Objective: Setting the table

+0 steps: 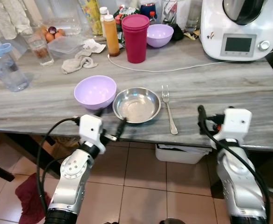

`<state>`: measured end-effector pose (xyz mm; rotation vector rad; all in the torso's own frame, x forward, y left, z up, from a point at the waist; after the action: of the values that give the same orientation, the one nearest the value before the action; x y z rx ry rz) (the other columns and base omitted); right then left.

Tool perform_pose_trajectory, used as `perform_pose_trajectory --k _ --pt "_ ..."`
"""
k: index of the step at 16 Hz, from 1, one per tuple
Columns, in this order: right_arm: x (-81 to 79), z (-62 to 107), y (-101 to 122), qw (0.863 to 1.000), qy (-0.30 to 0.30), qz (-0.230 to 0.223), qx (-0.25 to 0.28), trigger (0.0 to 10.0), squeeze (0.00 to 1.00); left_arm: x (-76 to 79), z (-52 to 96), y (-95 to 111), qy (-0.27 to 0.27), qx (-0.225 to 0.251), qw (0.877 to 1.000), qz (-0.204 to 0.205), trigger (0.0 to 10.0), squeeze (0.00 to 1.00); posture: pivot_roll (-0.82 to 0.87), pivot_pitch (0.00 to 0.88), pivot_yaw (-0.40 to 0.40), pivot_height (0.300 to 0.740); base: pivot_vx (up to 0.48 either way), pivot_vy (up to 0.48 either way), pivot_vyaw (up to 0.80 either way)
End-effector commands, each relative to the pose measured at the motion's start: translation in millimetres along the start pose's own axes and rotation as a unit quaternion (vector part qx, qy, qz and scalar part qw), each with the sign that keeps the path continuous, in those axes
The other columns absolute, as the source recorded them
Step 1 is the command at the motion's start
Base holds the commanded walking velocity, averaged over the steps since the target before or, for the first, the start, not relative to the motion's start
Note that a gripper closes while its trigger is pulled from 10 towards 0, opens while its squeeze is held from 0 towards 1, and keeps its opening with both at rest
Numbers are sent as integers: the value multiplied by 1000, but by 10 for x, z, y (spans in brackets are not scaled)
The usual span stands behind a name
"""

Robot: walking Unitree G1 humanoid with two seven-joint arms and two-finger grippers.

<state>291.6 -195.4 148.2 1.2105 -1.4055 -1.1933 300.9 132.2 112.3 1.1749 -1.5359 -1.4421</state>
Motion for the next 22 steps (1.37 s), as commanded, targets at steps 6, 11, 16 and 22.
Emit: perform_pose_trajectory --k 6,11,16,22 --pt "185 235 -27 999 -23 28 -12 10000 1000 -332 265 -168 151 -39 987 -41 10000 0 -255 57 39 740 0 0 0" --pt "62 156 -13 999 -2 19 -26 10000 0 -255 257 -170 156 -51 985 -53 10000 0 -247 76 31 740 0 0 -569" --pt "72 167 -17 999 -3 13 -30 10000 0 -259 233 -187 159 -60 983 -66 10000 0 -260 89 34 740 -52 0 -240" --pt "86 150 -44 999 -13 0 -38 10000 0 -242 172 -174 155 -61 984 -69 10000 0 -269 80 35 740 -289 0 0"
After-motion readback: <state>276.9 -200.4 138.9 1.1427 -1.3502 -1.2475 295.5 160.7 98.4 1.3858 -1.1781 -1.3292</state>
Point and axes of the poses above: a point about 5 cm out from each wrist's last joint towards the gripper, its own z axis pointing back from the gripper into the wrist, its own y axis along the axis of the wrist's last joint, x = y × z, the point moved 1 cm from there along -z, pointing out of the wrist towards the gripper, and after that the axes turned 2 degrees about -z, right-handed, at the moved point
